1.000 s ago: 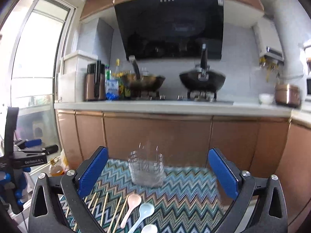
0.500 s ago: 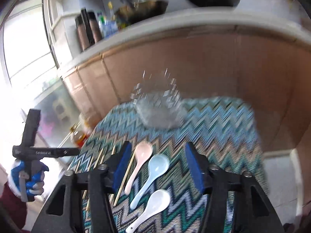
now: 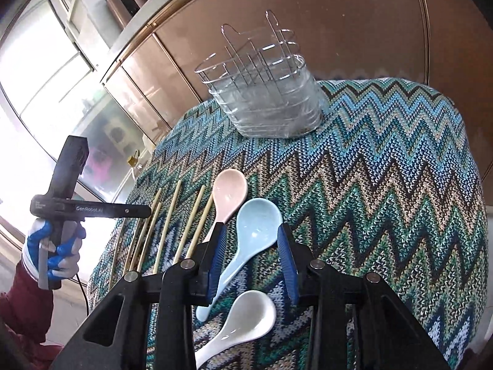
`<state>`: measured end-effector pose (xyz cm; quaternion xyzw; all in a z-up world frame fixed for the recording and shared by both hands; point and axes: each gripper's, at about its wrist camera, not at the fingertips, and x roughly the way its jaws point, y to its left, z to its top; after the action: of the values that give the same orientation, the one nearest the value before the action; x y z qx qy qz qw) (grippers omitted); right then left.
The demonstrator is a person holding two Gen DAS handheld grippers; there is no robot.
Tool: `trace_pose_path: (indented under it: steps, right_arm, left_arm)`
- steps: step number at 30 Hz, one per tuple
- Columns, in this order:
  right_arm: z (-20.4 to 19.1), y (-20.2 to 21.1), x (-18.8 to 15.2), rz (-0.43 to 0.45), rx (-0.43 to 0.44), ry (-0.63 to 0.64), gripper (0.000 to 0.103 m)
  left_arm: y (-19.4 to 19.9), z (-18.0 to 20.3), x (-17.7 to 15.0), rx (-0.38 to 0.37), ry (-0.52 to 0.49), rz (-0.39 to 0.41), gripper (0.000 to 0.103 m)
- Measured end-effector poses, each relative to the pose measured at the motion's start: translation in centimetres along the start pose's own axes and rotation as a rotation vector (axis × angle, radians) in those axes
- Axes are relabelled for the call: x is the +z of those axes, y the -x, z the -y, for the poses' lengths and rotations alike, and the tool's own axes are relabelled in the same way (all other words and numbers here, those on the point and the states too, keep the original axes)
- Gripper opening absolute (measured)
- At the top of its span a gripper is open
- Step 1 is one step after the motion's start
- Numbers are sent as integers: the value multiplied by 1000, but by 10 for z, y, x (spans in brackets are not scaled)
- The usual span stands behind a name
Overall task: Organize utensils
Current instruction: 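Grasp a wooden chopstick with the left gripper while the right grasps the light blue spoon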
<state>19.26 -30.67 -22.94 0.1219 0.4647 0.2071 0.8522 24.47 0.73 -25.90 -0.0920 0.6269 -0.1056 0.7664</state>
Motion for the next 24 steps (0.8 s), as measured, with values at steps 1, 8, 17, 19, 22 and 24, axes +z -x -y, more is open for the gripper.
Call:
trace_pose_path:
  steps: [1, 8, 17, 19, 22, 24]
  right_arm:
    - [2, -1, 1, -3, 2, -1, 35]
    - [12, -15, 7, -44, 31, -1, 34]
    - [23, -44, 21, -114, 59, 14, 30]
    - [24, -51, 24, -133, 63, 23, 30]
    - [26, -61, 28, -157, 78, 25, 30]
    - [27, -66, 30, -169, 90, 28, 30]
  left_arm:
    - [-2, -1, 1, 5, 3, -5, 28]
    - [-13, -7, 5, 17, 23, -42, 20]
    - [-27, -6, 9, 22, 43, -73, 14]
    - [-27, -8, 9, 23, 46, -73, 14]
    - [-27, -9, 10, 37, 42, -77, 14]
    - [-29, -3, 12, 49, 41, -82, 14]
